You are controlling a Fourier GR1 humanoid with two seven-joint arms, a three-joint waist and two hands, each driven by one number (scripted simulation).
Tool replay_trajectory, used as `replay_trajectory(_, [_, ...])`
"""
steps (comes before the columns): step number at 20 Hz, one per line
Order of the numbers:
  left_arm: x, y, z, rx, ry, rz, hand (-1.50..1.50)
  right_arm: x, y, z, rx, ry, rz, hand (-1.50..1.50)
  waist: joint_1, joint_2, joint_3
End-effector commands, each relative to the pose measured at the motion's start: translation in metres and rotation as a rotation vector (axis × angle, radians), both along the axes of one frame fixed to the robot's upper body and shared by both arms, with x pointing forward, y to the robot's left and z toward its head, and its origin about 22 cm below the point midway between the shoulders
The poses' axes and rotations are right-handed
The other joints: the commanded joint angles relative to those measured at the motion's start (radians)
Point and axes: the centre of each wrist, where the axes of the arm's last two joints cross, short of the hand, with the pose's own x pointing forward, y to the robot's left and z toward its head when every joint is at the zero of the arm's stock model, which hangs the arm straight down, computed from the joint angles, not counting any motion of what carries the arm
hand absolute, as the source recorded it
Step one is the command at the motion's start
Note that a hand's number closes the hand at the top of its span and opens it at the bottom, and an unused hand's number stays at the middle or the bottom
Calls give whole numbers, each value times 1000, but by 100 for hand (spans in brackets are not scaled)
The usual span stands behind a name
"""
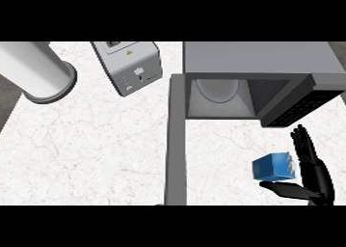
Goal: Pick up the milk, place it into the microwave and close the microwave
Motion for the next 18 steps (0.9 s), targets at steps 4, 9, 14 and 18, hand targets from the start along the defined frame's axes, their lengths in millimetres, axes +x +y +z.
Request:
replay_trajectory(4, [-14, -3, -7, 10, 1, -18, -150, 6, -39, -14, -15, 20, -2, -150, 3, -1, 0])
replay_trajectory(9, [5, -3, -7, -4, -5, -29, -150, 2, -13, -31, 182, 84, 308, -150, 2, 3, 1])
replay_trajectory(14, [0, 16, -4, 4, 16, -7, -150, 1, -2, -33, 321, 15, 441, 150, -1, 0, 1])
replay_trajectory(18, [-8, -6, -3, -2, 22, -1, -150, 13, 11, -23, 158, -129, 278, 150, 0, -2, 0])
